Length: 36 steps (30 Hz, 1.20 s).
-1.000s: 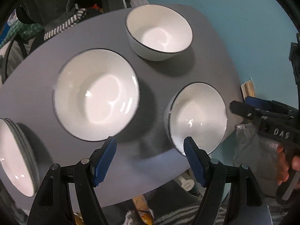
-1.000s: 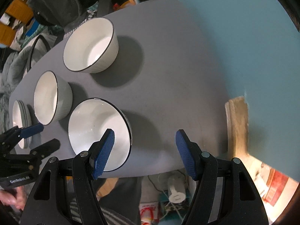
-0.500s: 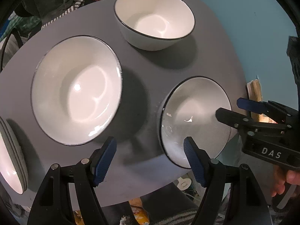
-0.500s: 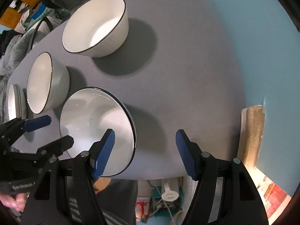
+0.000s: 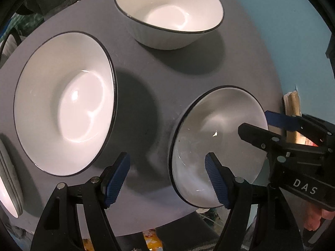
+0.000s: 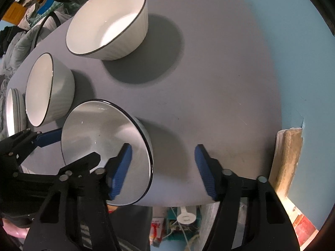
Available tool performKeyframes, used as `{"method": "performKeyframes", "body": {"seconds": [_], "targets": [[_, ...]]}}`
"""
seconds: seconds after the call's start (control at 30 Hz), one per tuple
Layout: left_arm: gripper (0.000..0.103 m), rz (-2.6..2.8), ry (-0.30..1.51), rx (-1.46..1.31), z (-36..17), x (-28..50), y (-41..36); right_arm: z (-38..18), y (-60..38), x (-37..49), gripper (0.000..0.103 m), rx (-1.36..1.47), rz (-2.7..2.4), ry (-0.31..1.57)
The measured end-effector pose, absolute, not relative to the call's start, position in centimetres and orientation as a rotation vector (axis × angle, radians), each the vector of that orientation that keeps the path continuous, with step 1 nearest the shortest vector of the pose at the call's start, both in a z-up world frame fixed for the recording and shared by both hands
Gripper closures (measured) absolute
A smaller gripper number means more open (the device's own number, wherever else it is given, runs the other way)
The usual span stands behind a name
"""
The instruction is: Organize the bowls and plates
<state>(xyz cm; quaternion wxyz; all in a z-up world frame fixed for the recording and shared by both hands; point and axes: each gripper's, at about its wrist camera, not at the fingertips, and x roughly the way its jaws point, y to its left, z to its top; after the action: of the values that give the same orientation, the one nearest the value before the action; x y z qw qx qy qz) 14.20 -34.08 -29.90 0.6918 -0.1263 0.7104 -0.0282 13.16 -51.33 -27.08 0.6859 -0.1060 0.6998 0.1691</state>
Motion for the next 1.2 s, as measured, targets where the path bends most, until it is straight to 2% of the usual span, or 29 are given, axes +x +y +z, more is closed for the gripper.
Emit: {"method": "performKeyframes", "body": {"seconds": [0.03,0.1,0.43,0.57,0.63,0.77,1.2], "targets": [[0.028,-0.059,1.590,-0.285,-30.0,14.3,-34.0,-27.1,-51.4,13.2,0.047,-0.234,0.377,1.572],[0.031,-0.056,1.593,-0.304,-30.3,14.4,-33.8,-27.3,-51.4,13.4,0.057,-0.226,0.378,1.581],[0.071,-0.075,1.625,-0.314,-31.7,15.3,-33.3,-27.9,-50.7,13.2,0.080,-0.222,0.398,1.621],[0.078,-0.094,1.629,-0.310,-31.8,15.4,-33.5,-28.0,-51.1,13.7,0.090,-0.198,0.402,1.632],[0.085,-0.115,1.628,-0.304,-31.8,15.7,-33.7,-27.8,-50.9,13.8,0.094,-0.195,0.408,1.627],[0.085,-0.126,1.632,-0.226,-31.6,15.3,-35.2,-27.4,-50.5,14.1,0.096,-0.203,0.399,1.608],[0.085,-0.142,1.625,-0.220,-30.3,15.6,-35.1,-27.3,-52.1,13.4,0.097,-0.119,0.382,1.635]]}}
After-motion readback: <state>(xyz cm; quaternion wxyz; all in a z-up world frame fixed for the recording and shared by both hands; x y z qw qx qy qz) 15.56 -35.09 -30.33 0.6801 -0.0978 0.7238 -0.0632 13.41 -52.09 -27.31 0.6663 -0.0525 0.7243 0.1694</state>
